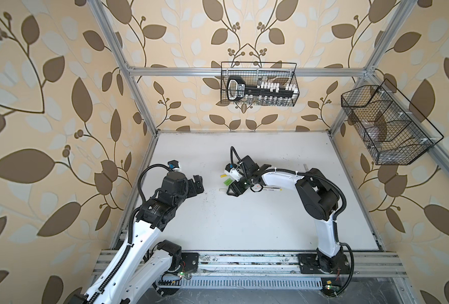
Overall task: Insert the pens into the pen caps
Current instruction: 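Move the right gripper over the white orange-ended cap and grasp it, then lift the white cap upright with the right gripper toward the left gripper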
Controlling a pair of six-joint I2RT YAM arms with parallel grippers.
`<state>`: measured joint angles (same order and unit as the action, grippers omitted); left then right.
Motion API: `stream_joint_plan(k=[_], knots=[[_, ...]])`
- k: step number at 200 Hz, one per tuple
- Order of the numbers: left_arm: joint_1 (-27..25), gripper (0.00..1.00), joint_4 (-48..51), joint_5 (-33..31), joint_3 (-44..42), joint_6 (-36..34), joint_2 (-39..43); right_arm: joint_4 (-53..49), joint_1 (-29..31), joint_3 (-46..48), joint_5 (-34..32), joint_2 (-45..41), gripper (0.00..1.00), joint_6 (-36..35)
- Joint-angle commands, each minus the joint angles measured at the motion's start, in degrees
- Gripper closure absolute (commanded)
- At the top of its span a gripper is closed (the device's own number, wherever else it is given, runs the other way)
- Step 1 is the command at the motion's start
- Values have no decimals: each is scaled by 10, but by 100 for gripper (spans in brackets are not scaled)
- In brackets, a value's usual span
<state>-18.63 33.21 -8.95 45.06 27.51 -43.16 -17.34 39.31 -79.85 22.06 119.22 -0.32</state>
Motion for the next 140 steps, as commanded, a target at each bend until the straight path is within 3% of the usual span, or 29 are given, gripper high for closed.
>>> stream_joint_plan(k=[1, 86, 140], knots=[[8, 1, -6, 4, -5, 11, 14, -22, 12, -20, -6, 15, 35, -37], [9, 1, 8, 4, -8, 17, 29, -88, 49, -114, -74, 83, 43, -96], [9, 1, 12, -2, -11, 17, 39, -116, 73, -114, -121, 86, 63, -118]])
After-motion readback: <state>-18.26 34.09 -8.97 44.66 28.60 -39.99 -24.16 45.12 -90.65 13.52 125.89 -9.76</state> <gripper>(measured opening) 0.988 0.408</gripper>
